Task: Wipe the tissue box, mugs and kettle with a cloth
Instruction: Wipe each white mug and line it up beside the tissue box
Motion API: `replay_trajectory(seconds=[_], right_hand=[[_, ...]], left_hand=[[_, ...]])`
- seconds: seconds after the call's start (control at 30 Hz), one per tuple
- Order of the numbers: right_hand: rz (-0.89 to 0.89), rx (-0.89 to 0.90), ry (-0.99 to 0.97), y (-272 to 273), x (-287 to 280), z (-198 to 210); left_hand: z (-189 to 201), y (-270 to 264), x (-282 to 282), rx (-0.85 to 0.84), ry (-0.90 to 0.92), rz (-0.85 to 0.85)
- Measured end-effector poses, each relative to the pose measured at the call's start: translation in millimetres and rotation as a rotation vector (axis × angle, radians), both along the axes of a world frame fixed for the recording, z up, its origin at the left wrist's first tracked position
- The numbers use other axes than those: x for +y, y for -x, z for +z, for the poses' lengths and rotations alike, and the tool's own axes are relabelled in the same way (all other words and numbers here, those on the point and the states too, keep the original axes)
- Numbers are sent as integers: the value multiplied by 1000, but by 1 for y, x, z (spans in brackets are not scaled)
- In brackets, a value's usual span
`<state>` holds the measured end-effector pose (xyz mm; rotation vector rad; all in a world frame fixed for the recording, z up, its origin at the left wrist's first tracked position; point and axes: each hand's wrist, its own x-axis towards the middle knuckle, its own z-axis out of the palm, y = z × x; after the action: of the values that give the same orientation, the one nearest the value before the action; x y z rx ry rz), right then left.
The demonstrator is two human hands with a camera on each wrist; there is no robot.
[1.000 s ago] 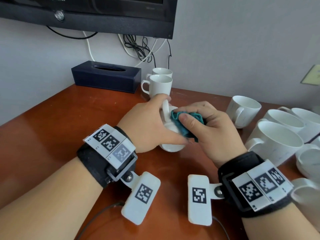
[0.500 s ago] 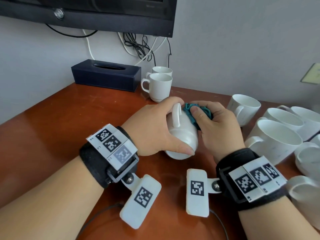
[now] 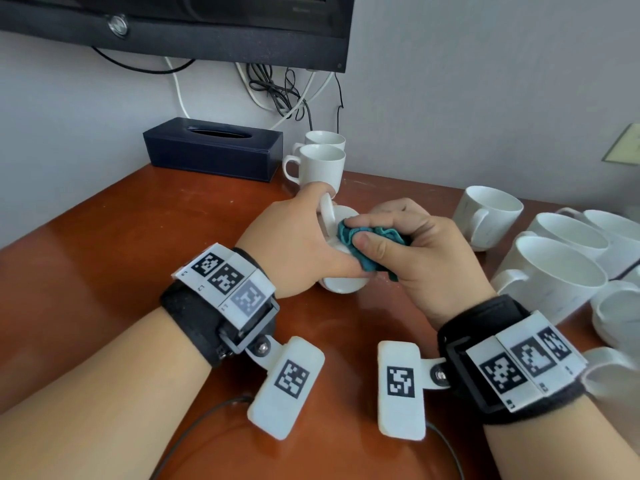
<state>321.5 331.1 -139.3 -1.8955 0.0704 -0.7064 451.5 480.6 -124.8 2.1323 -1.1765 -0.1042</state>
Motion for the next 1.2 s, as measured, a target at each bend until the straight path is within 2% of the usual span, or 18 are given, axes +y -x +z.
replay_trajectory(seconds=[0.1,0.27,0.4,0.7,0.8,0.93,1.03,1.2], right_hand=[[-32,-10,-34,-2,1,-3],[-221,-76,-49,-5,-6,-6],[-271,-105,-35,-4,-7,-6],[-103,-29,-107,-3,-2,-5],[-22,-8,-78,-4,0,-5],[24,12,-57,-2,1,-4],[-35,-6,-98,-3,3,-4],[-234,-101,-94,-8,1,-5]], left_hand=[[-1,1,1,1,8,-41],[1,9,3,12,-7,-193],[1,11,2,9,-7,-217],[-1,4,1,1,48,-69],[0,-1,1,10,53,-9],[0,-2,1,14,42,-15],[-2,0,-1,-1,44,-56],[-7,6,-5,-9,55,-125]])
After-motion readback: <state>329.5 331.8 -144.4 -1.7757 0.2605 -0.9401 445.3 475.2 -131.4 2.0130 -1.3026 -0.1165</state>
